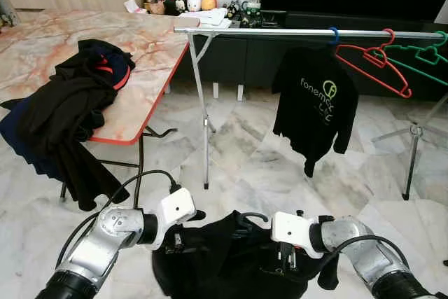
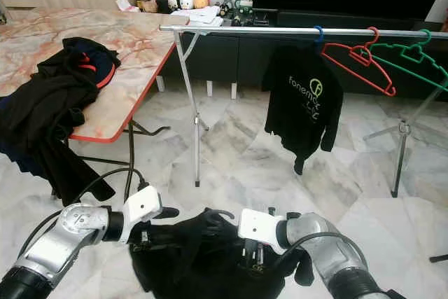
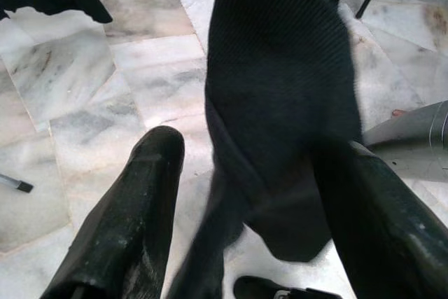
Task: Hang hanger
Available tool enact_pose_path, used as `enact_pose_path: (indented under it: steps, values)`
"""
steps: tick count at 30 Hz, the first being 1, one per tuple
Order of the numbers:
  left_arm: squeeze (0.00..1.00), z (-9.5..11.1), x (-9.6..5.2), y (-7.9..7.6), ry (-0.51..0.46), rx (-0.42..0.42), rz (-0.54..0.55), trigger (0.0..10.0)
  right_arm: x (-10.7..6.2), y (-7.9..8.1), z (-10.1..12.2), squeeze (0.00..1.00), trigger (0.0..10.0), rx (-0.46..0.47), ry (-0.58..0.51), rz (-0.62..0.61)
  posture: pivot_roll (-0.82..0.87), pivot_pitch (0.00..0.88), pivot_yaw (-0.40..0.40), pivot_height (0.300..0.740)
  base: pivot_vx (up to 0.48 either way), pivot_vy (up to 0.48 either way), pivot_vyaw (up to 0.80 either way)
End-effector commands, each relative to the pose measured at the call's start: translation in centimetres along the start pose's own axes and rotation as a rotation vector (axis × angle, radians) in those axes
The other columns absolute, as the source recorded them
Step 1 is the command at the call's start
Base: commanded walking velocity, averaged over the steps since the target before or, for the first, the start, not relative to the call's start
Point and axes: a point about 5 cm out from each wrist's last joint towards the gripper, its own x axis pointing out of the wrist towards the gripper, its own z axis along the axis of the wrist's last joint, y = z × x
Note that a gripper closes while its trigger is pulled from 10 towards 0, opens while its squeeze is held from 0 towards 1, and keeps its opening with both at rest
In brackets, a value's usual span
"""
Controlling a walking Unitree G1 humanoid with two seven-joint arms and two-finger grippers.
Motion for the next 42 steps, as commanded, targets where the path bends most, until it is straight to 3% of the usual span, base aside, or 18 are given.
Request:
enact_pose_path:
  steps: [1,11,18,28,30,31,32,33,35,42]
  values:
    - [0.0,0.1,0.3,0.3,0.012,0.026,0.003,10.0,-0.3,-0.1,1.0,0.0,0.0,-0.025,-0.055,0.03,0.03,0.081,0.017,0.74,0.0,0.0,0.0]
    - [0.0,0.9,1.0,0.4,0.003,0.045,-0.024,10.0,-0.2,0.2,1.3,0.0,0.0,-0.023,-0.074,0.054,0.04,0.089,0.019,0.74,0.0,0.0,0.0]
    - [0.0,1.8,1.7,-1.0,-0.034,0.05,-0.16,10.0,-0.2,-0.1,1.9,0.0,0.0,-0.034,-0.088,0.05,0.04,0.089,0.02,0.74,0.0,0.0,0.0]
    - [0.0,2.1,2.0,-1.0,-0.021,0.07,-0.155,10.0,-0.3,-0.6,2.6,0.0,0.0,-0.048,-0.108,0.036,0.04,0.087,0.022,0.74,0.0,0.0,0.0]
    - [0.0,2.0,2.1,-1.0,-0.006,0.078,-0.156,7.8,-0.4,-0.7,2.7,0.0,0.0,-0.049,-0.11,0.035,0.04,0.087,0.022,0.74,0.0,0.0,0.0]
    - [0.0,2.0,2.1,-1.0,0.006,0.083,-0.153,7.3,-0.4,-0.8,2.7,0.0,0.0,-0.05,-0.111,0.033,0.04,0.087,0.022,0.74,0.0,0.0,0.0]
    - [0.0,1.9,2.2,-1.0,0.021,0.09,-0.142,5.3,-0.4,-0.8,2.7,0.0,0.0,-0.05,-0.112,0.032,0.04,0.087,0.022,0.74,0.0,0.0,0.0]
    - [0.0,1.8,2.3,-0.9,0.025,0.085,-0.131,4.2,-0.5,-0.9,2.7,0.0,0.0,-0.05,-0.112,0.031,0.04,0.09,0.021,0.74,0.0,0.0,0.0]
    - [0.0,2.0,2.5,-0.8,0.012,0.064,-0.111,0.0,-0.5,-0.9,2.7,0.0,0.0,-0.051,-0.112,0.028,0.04,0.09,0.021,0.74,0.0,0.0,0.0]
    - [0.0,2.1,2.6,-0.9,0.007,0.061,-0.115,0.0,-0.4,-0.9,2.8,0.0,0.0,-0.049,-0.114,0.028,0.04,0.089,0.021,0.74,0.0,0.0,0.0]
